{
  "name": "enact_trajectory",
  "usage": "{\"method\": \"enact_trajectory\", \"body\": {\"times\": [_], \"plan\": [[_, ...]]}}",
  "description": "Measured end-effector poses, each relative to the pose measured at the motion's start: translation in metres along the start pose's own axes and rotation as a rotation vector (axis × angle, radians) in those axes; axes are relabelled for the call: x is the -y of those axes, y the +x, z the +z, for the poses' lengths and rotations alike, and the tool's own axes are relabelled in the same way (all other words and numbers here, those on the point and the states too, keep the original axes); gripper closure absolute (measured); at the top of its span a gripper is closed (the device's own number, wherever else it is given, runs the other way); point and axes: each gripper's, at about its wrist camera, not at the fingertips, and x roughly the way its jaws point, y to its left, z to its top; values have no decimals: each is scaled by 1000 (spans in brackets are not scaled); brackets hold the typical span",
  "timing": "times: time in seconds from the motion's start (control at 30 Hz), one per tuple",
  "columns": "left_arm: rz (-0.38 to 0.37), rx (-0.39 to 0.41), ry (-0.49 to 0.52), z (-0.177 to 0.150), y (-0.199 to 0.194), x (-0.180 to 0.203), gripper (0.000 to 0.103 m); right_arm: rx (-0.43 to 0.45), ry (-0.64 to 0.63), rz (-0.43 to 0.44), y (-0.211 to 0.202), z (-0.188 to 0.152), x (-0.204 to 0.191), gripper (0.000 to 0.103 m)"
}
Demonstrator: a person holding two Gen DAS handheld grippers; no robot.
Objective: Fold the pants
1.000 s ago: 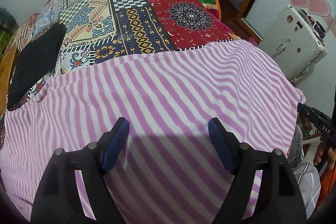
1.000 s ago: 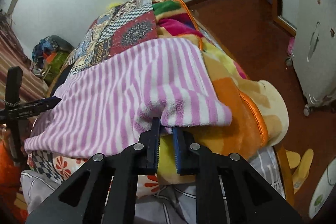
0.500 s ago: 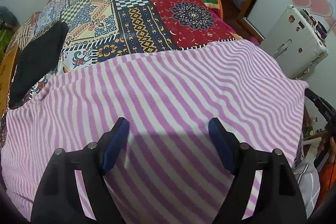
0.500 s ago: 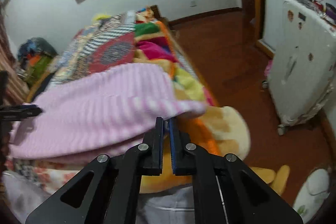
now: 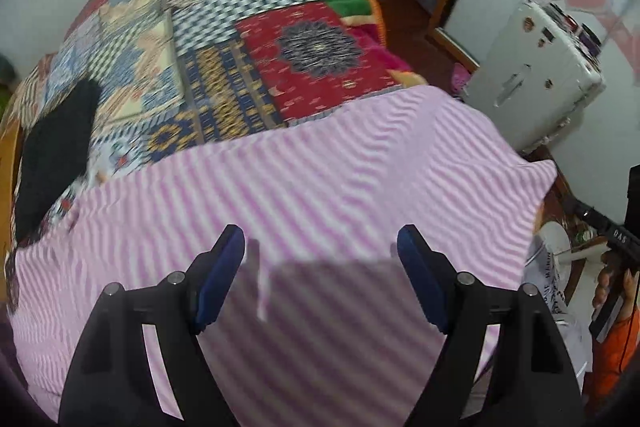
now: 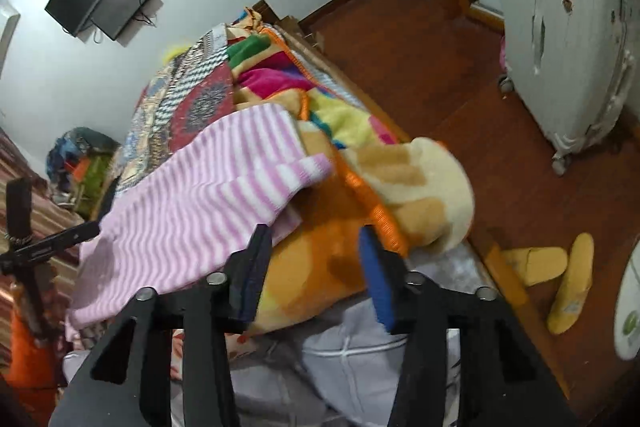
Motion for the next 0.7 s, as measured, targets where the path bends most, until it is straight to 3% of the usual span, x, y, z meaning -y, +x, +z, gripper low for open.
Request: {"method": "enact_trajectory", "body": {"times": [0.4,0.7], "plan": [[-71,-92,128,21,54,80,24,-73,33,126,32,-12,-24,57],[-52,-114,146,11,70,86,24,-73,92,185,45,-7,-21,50]]}}
